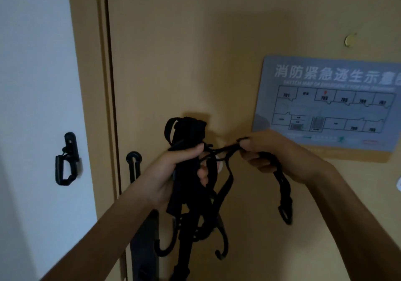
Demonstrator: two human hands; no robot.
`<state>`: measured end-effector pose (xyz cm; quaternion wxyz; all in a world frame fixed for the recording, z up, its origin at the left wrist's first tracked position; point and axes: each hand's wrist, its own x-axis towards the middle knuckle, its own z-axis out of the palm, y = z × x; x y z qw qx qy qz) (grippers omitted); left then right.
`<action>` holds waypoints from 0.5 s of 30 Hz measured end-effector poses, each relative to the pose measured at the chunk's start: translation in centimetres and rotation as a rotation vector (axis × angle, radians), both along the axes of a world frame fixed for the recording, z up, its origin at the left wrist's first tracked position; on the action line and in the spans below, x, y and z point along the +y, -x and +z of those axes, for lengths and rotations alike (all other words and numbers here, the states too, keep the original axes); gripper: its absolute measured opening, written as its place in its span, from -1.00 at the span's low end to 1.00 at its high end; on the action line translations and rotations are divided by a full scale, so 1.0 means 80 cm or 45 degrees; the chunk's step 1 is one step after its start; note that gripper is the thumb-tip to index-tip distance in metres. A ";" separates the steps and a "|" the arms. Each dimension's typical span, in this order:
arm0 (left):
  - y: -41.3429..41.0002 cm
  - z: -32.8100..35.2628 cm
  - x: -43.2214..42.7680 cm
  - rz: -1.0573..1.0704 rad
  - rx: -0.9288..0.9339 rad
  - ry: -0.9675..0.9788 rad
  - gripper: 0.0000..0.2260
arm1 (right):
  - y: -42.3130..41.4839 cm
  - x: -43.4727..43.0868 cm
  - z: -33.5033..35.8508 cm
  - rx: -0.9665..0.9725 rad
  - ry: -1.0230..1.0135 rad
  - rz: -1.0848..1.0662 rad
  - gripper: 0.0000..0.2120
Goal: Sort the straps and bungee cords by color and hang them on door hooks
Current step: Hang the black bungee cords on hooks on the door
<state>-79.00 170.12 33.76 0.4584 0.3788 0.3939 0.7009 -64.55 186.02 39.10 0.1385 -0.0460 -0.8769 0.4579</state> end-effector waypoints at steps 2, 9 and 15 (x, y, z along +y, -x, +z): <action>0.006 0.011 0.004 0.062 0.108 0.033 -0.85 | -0.002 -0.008 0.015 -0.051 -0.047 0.000 -0.48; 0.003 0.021 0.019 0.048 0.066 0.028 -0.76 | 0.012 -0.026 0.049 0.123 -0.239 0.106 -0.86; 0.004 0.027 0.022 -0.114 -0.077 -0.149 -0.67 | 0.021 -0.018 0.056 0.386 -0.240 -0.056 -0.92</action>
